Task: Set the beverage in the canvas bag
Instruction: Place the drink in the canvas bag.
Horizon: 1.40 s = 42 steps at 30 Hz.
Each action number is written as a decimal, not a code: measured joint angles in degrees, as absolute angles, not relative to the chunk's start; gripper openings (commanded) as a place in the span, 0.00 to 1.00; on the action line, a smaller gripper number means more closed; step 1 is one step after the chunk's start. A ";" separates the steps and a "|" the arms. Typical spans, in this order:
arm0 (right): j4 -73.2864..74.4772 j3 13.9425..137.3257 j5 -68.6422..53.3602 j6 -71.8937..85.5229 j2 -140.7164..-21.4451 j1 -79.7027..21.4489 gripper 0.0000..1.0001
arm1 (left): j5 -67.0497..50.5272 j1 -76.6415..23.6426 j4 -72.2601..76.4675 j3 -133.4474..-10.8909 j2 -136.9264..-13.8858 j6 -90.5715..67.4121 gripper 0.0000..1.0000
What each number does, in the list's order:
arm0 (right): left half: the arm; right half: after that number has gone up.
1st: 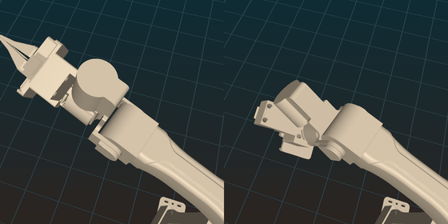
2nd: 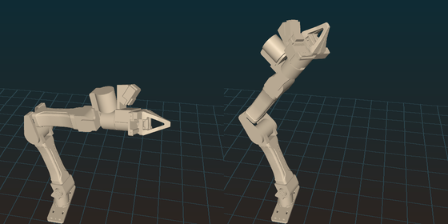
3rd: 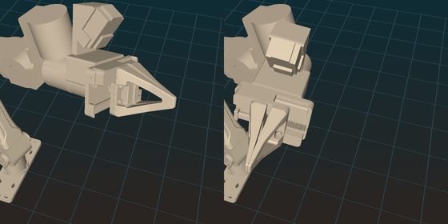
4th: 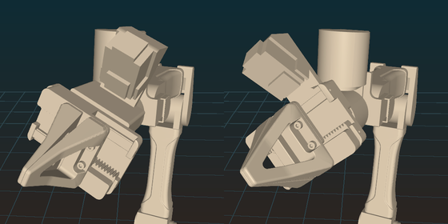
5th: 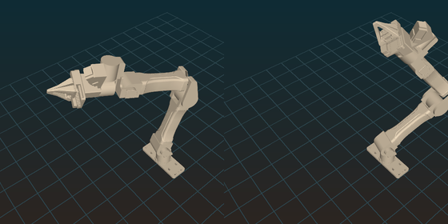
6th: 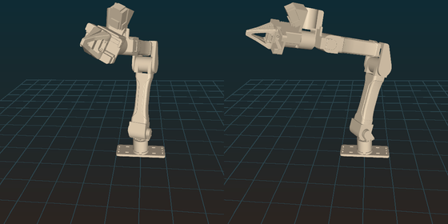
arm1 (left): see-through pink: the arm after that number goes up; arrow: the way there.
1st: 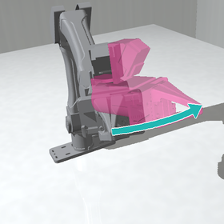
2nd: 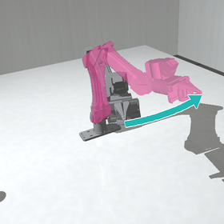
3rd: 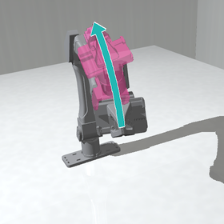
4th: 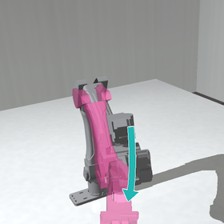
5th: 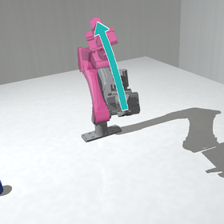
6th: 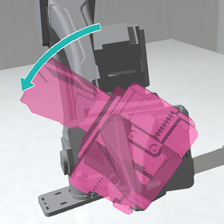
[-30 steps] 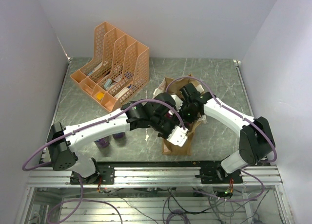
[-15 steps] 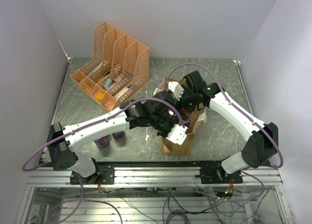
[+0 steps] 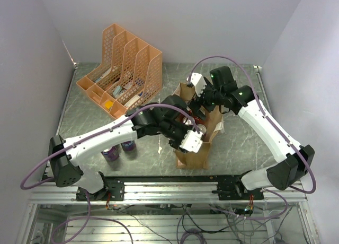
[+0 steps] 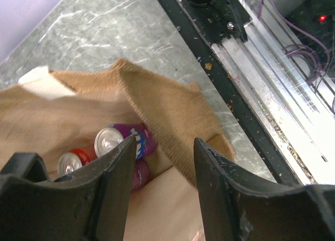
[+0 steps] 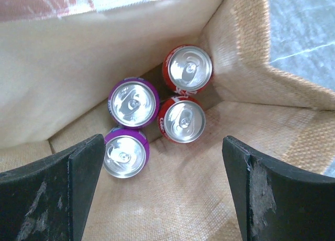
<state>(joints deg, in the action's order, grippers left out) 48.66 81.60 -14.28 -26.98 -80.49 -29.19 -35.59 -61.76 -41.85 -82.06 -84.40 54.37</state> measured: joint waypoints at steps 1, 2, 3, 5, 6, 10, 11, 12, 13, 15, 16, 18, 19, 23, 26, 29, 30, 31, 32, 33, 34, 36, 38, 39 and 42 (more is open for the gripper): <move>48.34 82.02 -14.15 -26.55 -80.49 -29.12 0.93 | -35.44 -61.32 -41.69 -82.06 -83.90 53.71 0.65; 48.07 82.39 -14.11 -26.04 -80.49 -29.06 0.93 | -35.29 -60.75 -41.52 -82.06 -83.24 52.97 0.68; 47.88 83.02 -13.91 -25.41 -80.51 -28.97 0.93 | -35.20 -59.96 -41.25 -82.06 -82.39 52.07 0.72; 47.42 84.49 -13.47 -23.92 -80.58 -28.82 0.93 | -35.27 -58.00 -40.42 -82.11 -80.53 49.91 0.80; 47.18 85.10 -13.28 -23.29 -80.60 -28.82 0.93 | -35.38 -56.60 -39.83 -82.15 -79.50 48.42 0.83; 45.71 88.25 -12.36 -20.97 -81.43 -28.82 0.93 | -35.42 -50.15 -38.17 -83.29 -75.40 42.63 0.85; 45.23 89.32 -11.99 -20.21 -82.06 -28.82 0.93 | -35.11 -48.14 -37.89 -83.77 -74.30 40.99 0.85; 44.82 90.24 -11.70 -19.64 -82.70 -28.82 0.93 | -34.65 -46.72 -37.69 -84.07 -73.30 39.62 0.85; 44.60 91.05 -11.35 -19.09 -83.35 -28.82 0.93 | -34.04 -45.25 -37.56 -84.20 -72.36 38.39 0.86; 43.94 93.27 -10.70 -17.76 -85.19 -28.80 0.93 | -31.40 -41.71 -37.71 -84.20 -70.04 35.70 0.88; 43.57 94.26 -10.50 -17.12 -86.06 -28.77 0.94 | -29.93 -40.05 -37.76 -83.94 -68.82 34.61 0.89; 42.87 95.85 -10.09 -16.21 -87.37 -28.77 0.94 | -26.65 -36.75 -37.95 -82.43 -66.00 32.58 0.91; 42.63 96.55 -10.00 -15.81 -87.90 -28.77 0.94 | -24.99 -34.92 -38.13 -80.97 -64.29 31.53 0.91; 42.19 99.85 -9.93 -15.11 -89.23 -28.77 0.94 | -20.05 -30.46 -40.93 -75.16 -59.59 29.04 0.93; 41.41 102.35 -9.91 -14.94 -90.00 -28.77 0.94 | -17.04 -28.56 -44.47 -71.59 -59.22 28.67 0.94; 41.21 104.09 -10.92 -15.07 -90.45 -28.73 0.94 | -15.29 -26.87 -48.07 -67.79 -60.12 28.71 0.94; 41.21 104.51 -11.46 -15.29 -90.59 -28.73 0.94 | -14.94 -26.02 -49.21 -66.02 -60.47 28.99 0.95; 41.21 104.73 -12.03 -15.44 -90.65 -28.73 0.94 | -14.55 -25.45 -50.26 -64.79 -60.75 29.32 0.95; 41.21 104.81 -12.60 -15.66 -90.67 -28.73 0.94 | -14.35 -24.67 -51.37 -63.55 -61.14 29.69 0.95; 41.28 104.79 -13.10 -15.84 -90.70 -28.73 0.96 | -14.13 -23.70 -52.62 -62.39 -61.69 30.17 0.95; 41.32 104.75 -13.58 -15.94 -90.72 -28.73 0.97 | -13.93 -22.83 -53.45 -61.65 -62.24 30.57 0.95; 41.25 104.38 -14.20 -16.10 -90.70 -28.71 0.98 | -13.65 -20.73 -54.63 -60.34 -63.57 31.64 0.95; 41.30 103.98 -14.72 -16.27 -90.70 -28.73 0.98 | -13.23 -19.07 -55.11 -59.35 -64.47 32.67 0.95; 41.28 103.63 -14.85 -16.40 -90.67 -28.73 0.99 | -13.08 -18.55 -55.27 -59.02 -64.71 33.06 0.95; 41.23 102.54 -14.90 -16.58 -90.65 -28.73 0.99 | -13.13 -17.89 -55.59 -58.87 -65.54 34.48 0.96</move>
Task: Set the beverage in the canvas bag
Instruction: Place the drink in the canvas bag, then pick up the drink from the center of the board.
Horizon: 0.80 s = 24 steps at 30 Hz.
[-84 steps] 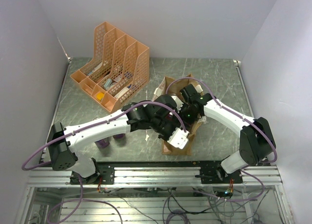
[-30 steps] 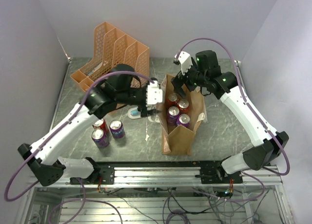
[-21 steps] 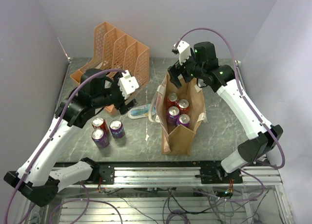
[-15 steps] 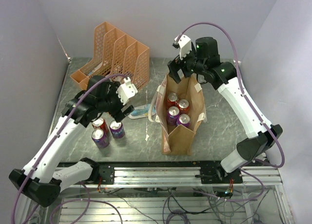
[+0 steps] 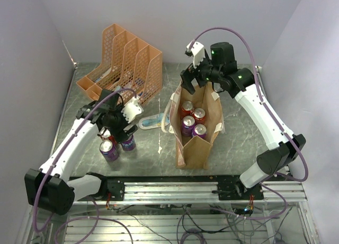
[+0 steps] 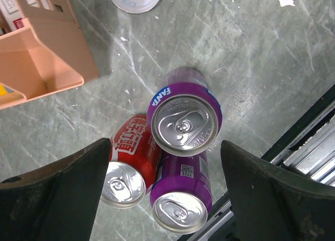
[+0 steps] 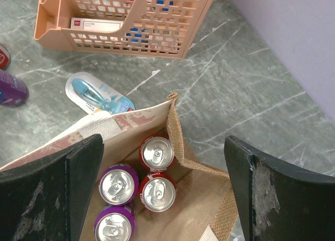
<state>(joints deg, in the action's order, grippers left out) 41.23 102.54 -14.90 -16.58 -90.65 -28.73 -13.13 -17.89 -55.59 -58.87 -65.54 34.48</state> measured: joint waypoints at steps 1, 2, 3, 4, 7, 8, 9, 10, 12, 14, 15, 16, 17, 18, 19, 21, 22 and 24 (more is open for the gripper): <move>41.28 102.28 -14.87 -16.60 -90.65 -28.73 0.99 | -13.30 -17.82 -55.70 -58.87 -66.13 35.00 0.96; 41.23 102.04 -14.85 -16.62 -90.65 -28.71 0.99 | -13.43 -17.82 -55.86 -58.96 -66.83 35.42 0.96; 41.23 101.86 -14.76 -16.64 -90.65 -28.71 0.99 | -13.69 -17.82 -56.03 -59.07 -67.79 35.88 0.96; 41.19 101.82 -14.68 -16.64 -90.65 -28.73 0.99 | -13.85 -17.80 -56.14 -59.16 -68.95 36.49 0.96; 40.80 101.82 -14.57 -16.64 -90.65 -28.71 1.00 | -14.48 -17.78 -56.25 -59.27 -71.79 37.50 0.96; 40.60 101.82 -14.57 -16.64 -90.65 -28.73 1.00 | -14.59 -17.78 -56.23 -59.29 -72.47 37.65 0.96; 40.47 101.82 -14.57 -16.64 -90.65 -28.73 1.00 | -14.66 -17.78 -56.21 -59.29 -73.06 37.78 0.95; 40.45 101.82 -14.57 -16.64 -90.65 -28.71 1.00 | -14.70 -17.78 -56.16 -59.31 -73.52 38.00 0.95; 40.34 101.84 -14.48 -16.69 -90.67 -28.71 1.00 | -15.03 -17.78 -55.99 -59.31 -74.41 38.22 0.93; 40.21 101.84 -14.31 -16.78 -90.70 -28.71 1.00 | -15.92 -17.78 -55.96 -59.31 -75.59 38.37 0.89; 40.14 101.86 -14.11 -16.84 -90.70 -28.71 1.00 | -16.45 -17.78 -55.96 -59.31 -76.34 38.41 0.87; 40.12 101.86 -14.04 -16.91 -90.70 -28.71 1.00 | -17.08 -17.78 -55.99 -59.31 -77.14 38.39 0.85; 40.12 101.86 -13.76 -16.97 -90.70 -28.71 1.00 | -17.47 -17.78 -55.96 -59.31 -77.95 38.37 0.83; 40.12 101.86 -13.61 -17.02 -90.70 -28.71 1.00 | -17.91 -17.78 -55.96 -59.31 -78.67 38.35 0.81; 40.10 101.86 -13.43 -17.06 -90.70 -28.71 1.00 | -18.33 -17.78 -55.92 -59.31 -79.31 38.35 0.79; 40.10 101.86 -12.99 -17.21 -90.70 -28.71 1.00 | -19.05 -17.78 -55.90 -59.31 -79.90 38.26 0.74; 40.07 101.86 -12.75 -17.30 -90.70 -28.71 1.00 | -19.22 -17.78 -55.86 -59.31 -79.90 38.13 0.72; 40.05 101.86 -12.45 -17.43 -90.70 -28.71 1.00 | -19.53 -17.78 -55.66 -59.29 -79.83 38.02 0.65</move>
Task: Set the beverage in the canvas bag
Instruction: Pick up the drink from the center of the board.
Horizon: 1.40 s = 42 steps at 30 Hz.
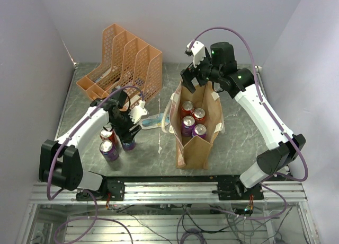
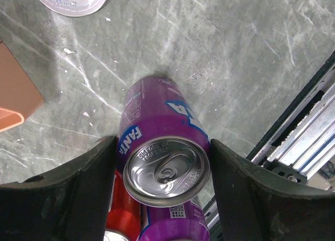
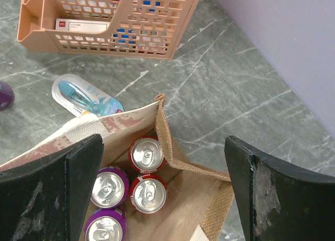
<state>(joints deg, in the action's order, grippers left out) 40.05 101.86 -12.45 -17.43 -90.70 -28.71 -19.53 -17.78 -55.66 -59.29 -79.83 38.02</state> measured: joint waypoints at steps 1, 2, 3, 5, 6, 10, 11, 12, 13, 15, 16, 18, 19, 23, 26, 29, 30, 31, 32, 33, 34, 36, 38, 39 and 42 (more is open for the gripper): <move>40.03 101.86 -12.36 -17.50 -90.70 -28.71 1.00 | -19.64 -17.78 -55.55 -59.27 -79.79 37.95 0.61; 40.01 101.86 -12.25 -17.58 -90.70 -28.71 1.00 | -19.75 -17.78 -55.31 -59.11 -79.70 37.87 0.55; 39.97 101.86 -12.19 -17.63 -90.70 -28.71 1.00 | -19.86 -17.78 -55.09 -58.92 -79.50 37.69 0.50; 39.86 101.86 -12.12 -17.78 -90.70 -28.71 1.00 | -20.08 -17.78 -54.70 -58.39 -78.91 37.65 0.37; 39.77 101.86 -12.03 -17.87 -90.70 -28.71 1.00 | -20.21 -17.80 -54.54 -58.17 -78.63 37.63 0.31; 39.64 101.75 -11.73 -18.28 -90.70 -28.71 1.00 | -21.15 -17.98 -54.46 -57.78 -77.45 37.47 0.09; 39.64 101.75 -11.60 -18.41 -90.70 -28.71 1.00 | -21.28 -18.06 -54.43 -57.80 -76.95 37.43 0.07; 39.64 101.75 -11.44 -18.59 -90.70 -28.71 1.00 | -21.39 -18.11 -54.57 -57.95 -76.49 37.39 0.07; 39.62 101.75 -11.29 -18.74 -90.70 -28.71 1.00 | -21.63 -18.11 -54.89 -58.43 -76.12 37.26 0.07; 39.57 101.75 -11.03 -19.22 -90.70 -28.71 1.00 | -22.35 -18.11 -55.77 -60.38 -75.57 37.04 0.07; 39.55 101.75 -10.87 -19.53 -90.70 -28.71 1.00 | -22.72 -18.11 -56.16 -61.69 -75.40 36.99 0.07; 39.53 101.95 -10.46 -20.05 -90.85 -28.71 1.00 | -23.40 -18.11 -56.86 -64.86 -75.11 36.86 0.07; 39.48 102.21 -10.22 -20.40 -90.98 -28.73 1.00 | -23.68 -18.11 -57.39 -66.81 -75.05 36.84 0.07; 39.48 103.77 -9.74 -21.76 -91.77 -28.71 1.00 | -24.08 -18.11 -59.53 -75.85 -74.98 36.82 0.07; 39.70 103.94 -10.94 -22.44 -91.64 -28.38 1.00 | -24.53 -18.11 -61.19 -83.61 -75.05 36.40 0.07; 40.40 103.70 -12.84 -22.48 -91.20 -26.61 0.99 | -25.82 -18.15 -62.15 -91.11 -75.59 34.92 0.07; 40.69 103.44 -13.58 -22.31 -90.91 -25.61 0.98 | -26.33 -18.31 -62.52 -93.84 -76.12 34.02 0.07; 41.25 103.37 -14.37 -21.93 -90.63 -24.34 0.97 | -26.79 -18.61 -62.87 -96.71 -76.88 33.04 0.07; 41.54 103.35 -14.98 -21.69 -90.41 -23.33 0.96 | -27.18 -19.00 -63.00 -99.29 -77.71 32.10 0.07; 41.78 103.35 -15.92 -21.50 -90.13 -22.11 0.95 | -27.49 -19.84 -63.24 -102.45 -78.87 31.00 0.07; 41.93 103.37 -16.73 -21.34 -89.91 -20.95 0.94 | -27.64 -20.58 -63.24 -104.53 -79.68 30.30 0.07; 42.59 103.35 -18.70 -21.02 -89.43 -18.70 0.93 | -27.92 -23.20 -62.98 -109.08 -81.73 28.49 0.07; 43.66 103.37 -20.27 -20.82 -88.77 -16.93 0.92 | -28.73 -25.96 -62.92 -111.87 -83.31 27.00 0.07; 44.12 103.35 -20.62 -20.80 -88.44 -16.43 0.91 | -29.30 -27.22 -62.89 -113.01 -84.09 26.37 0.07; 45.56 101.91 -21.39 -20.47 -86.28 -15.31 0.91 | -31.66 -30.74 -62.81 -116.14 -86.83 24.51 0.07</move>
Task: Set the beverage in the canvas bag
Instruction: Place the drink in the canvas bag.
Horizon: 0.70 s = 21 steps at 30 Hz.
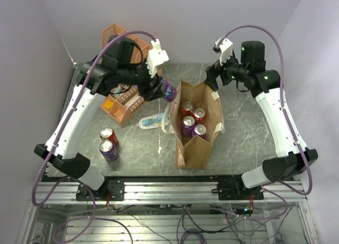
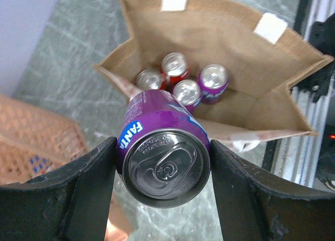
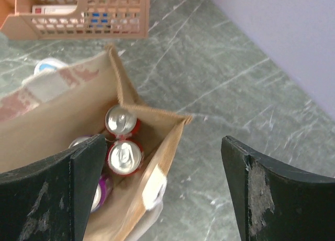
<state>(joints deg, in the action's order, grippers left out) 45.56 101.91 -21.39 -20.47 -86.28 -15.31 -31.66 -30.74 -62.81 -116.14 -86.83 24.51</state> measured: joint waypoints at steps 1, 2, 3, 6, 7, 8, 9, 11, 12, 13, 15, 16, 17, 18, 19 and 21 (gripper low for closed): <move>46.09 100.66 -21.61 -20.32 -84.97 -15.07 0.91 | -32.29 -32.16 -62.78 -117.21 -87.99 24.12 0.07; 46.85 99.50 -21.69 -20.27 -83.61 -14.85 0.91 | -32.71 -32.95 -62.65 -118.10 -89.12 23.86 0.07; 47.46 98.43 -21.67 -20.25 -82.37 -14.66 0.91 | -32.88 -34.65 -62.46 -118.58 -89.97 23.75 0.07; 48.64 93.95 -21.71 -20.08 -77.65 -14.13 0.91 | -33.45 -39.66 -61.69 -119.48 -93.30 23.75 0.07; 48.82 92.60 -21.87 -19.90 -76.20 -13.65 0.91 | -33.58 -41.12 -61.54 -119.48 -94.24 23.75 0.07; 48.84 91.46 -22.20 -19.57 -74.96 -12.86 0.91 | -33.56 -42.57 -61.47 -119.48 -95.18 23.75 0.07; 48.77 90.37 -22.74 -19.20 -73.78 -11.62 0.91 | -33.54 -43.62 -61.43 -119.46 -95.96 23.77 0.07; 48.47 88.62 -23.62 -18.26 -72.05 -8.54 0.91 | -33.50 -45.84 -61.14 -119.28 -97.56 24.01 0.07; 48.16 87.94 -23.88 -17.80 -71.50 -7.25 0.91 | -33.43 -46.87 -61.06 -119.20 -98.37 24.23 0.07; 47.62 87.05 -24.38 -17.28 -70.87 -5.72 0.91 | -33.36 -47.79 -61.12 -119.15 -99.15 24.67 0.07; 46.89 85.36 -25.41 -16.08 -69.71 -3.33 0.91 | -33.30 -49.12 -61.23 -119.17 -100.33 25.63 0.07; 46.48 84.49 -26.00 -15.44 -69.17 -2.35 0.91 | -33.34 -49.76 -61.58 -119.20 -101.08 26.52 0.07; 46.13 83.68 -26.50 -14.85 -68.60 -1.56 0.91 | -33.39 -50.22 -62.15 -119.24 -101.82 27.51 0.07; 45.89 82.91 -26.87 -14.39 -68.07 -1.04 0.91 | -33.47 -50.59 -63.00 -119.42 -102.52 28.40 0.07; 45.71 82.19 -27.29 -14.02 -67.48 -0.62 0.91 | -33.65 -50.92 -64.36 -119.83 -103.55 29.61 0.07; 45.63 81.08 -27.70 -13.72 -66.35 -0.23 0.91 | -33.98 -51.48 -66.89 -120.81 -105.45 31.66 0.07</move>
<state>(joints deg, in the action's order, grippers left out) 45.63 81.08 -27.70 -13.72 -66.35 -0.23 -33.98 -51.48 -66.89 -120.81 -105.45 31.66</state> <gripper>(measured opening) 0.909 0.741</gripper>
